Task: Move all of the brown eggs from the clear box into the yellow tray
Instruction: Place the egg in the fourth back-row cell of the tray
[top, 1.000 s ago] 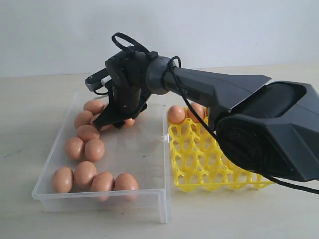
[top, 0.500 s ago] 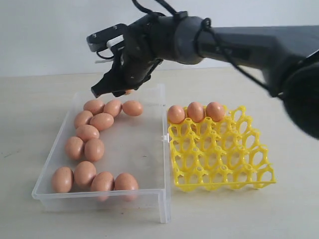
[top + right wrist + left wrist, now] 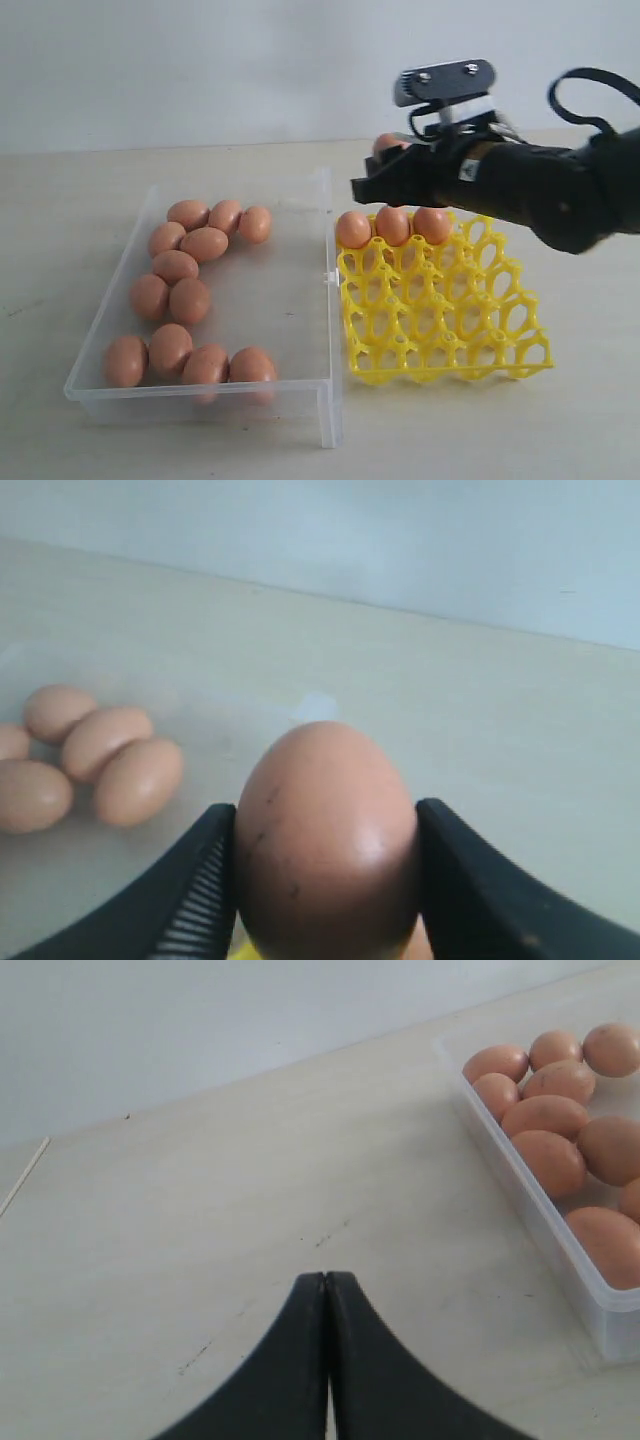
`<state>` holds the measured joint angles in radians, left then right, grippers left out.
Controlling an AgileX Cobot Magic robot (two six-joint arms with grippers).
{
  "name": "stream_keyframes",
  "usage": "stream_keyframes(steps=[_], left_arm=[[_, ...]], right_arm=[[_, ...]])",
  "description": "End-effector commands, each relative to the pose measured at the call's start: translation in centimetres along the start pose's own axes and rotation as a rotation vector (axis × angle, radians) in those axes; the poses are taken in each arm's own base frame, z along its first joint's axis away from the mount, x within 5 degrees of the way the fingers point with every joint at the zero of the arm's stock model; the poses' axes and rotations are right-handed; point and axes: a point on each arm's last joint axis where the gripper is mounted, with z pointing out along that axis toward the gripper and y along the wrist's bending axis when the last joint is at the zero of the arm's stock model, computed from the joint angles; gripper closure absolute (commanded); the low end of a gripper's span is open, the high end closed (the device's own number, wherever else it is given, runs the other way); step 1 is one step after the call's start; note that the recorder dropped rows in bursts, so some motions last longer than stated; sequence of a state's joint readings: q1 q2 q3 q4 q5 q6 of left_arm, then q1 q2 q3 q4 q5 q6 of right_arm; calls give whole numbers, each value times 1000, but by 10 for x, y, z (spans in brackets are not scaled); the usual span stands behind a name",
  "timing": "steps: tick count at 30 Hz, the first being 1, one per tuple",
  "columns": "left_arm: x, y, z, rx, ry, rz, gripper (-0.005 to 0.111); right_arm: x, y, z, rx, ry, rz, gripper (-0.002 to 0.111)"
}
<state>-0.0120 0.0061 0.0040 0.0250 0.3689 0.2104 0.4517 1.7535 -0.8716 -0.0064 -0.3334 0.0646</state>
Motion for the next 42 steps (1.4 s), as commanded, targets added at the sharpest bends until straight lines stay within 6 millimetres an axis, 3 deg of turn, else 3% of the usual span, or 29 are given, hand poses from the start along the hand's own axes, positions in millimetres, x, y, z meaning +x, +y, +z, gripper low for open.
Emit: stream_keyframes(steps=[1,7,14,24,36,39,42], left_arm=[[-2,1,-1,-5,-15,-6,107],[-2,1,-1,-5,-15,-6,107],[-2,1,-1,-5,-15,-6,107],[-2,1,-1,-5,-15,-6,107],[-2,1,-1,-5,-15,-6,107],[-2,1,-1,-5,-15,-6,107],[-2,1,-1,-5,-15,-6,107]], right_arm=[[15,-33,-25,87,-112,34,108],[40,-63,-33,174,-107,76,108],[56,-86,-23,232,-69,102,108],[72,-90,10,198,-9,121,108],[80,-93,26,201,30,90,107],[80,-93,26,201,27,90,99],[80,-93,26,201,25,89,71]])
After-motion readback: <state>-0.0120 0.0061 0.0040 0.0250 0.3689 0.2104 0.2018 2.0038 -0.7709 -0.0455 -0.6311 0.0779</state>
